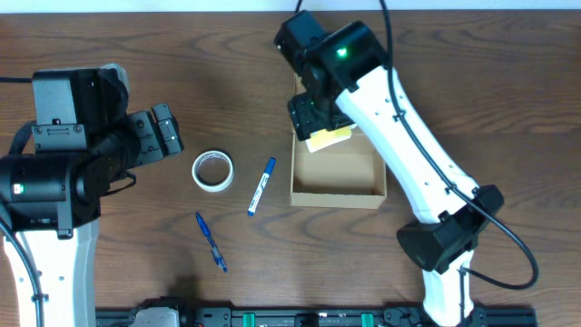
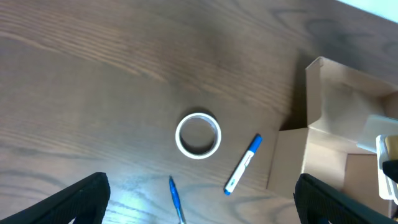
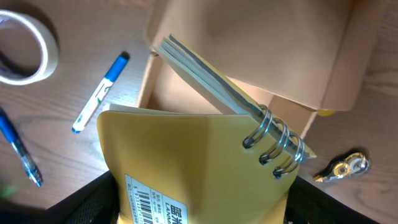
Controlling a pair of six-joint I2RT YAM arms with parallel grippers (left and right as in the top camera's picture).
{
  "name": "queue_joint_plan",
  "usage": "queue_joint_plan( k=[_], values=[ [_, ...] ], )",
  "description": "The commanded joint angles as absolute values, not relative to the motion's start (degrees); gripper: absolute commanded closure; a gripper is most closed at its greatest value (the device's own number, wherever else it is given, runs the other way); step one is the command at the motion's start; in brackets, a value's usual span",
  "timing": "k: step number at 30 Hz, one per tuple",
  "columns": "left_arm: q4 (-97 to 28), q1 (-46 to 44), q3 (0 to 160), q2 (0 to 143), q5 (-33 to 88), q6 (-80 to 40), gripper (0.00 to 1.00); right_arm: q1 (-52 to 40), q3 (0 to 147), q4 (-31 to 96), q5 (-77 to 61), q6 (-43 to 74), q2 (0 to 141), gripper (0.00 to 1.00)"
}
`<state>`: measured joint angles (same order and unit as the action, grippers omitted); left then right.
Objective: Pack container
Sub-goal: 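Lift the notepad with right gripper and carry it over the box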
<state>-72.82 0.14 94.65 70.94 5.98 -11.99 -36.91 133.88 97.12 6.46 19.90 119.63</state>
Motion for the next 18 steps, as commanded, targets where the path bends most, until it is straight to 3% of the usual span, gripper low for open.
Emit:
queue_joint_plan(
  k=[1, 11, 18],
  values=[
    [-73.69, -0.03, 95.48, 70.76, 3.81, -11.75, 0.05, -38.02, 134.21, 97.32, 7.49, 17.87, 118.56, 0.24],
    [-73.71, -0.03, 95.48, 70.76, 2.72, -11.77, 0.05, -37.34, 126.65, 97.30, 10.66, -0.08, 118.56, 0.26],
    [-74.24, -0.03, 95.48, 70.76, -0.49, -11.57, 0.05, -36.12, 121.80, 96.44, 1.32, -15.31, 118.56, 0.24]
  ],
)
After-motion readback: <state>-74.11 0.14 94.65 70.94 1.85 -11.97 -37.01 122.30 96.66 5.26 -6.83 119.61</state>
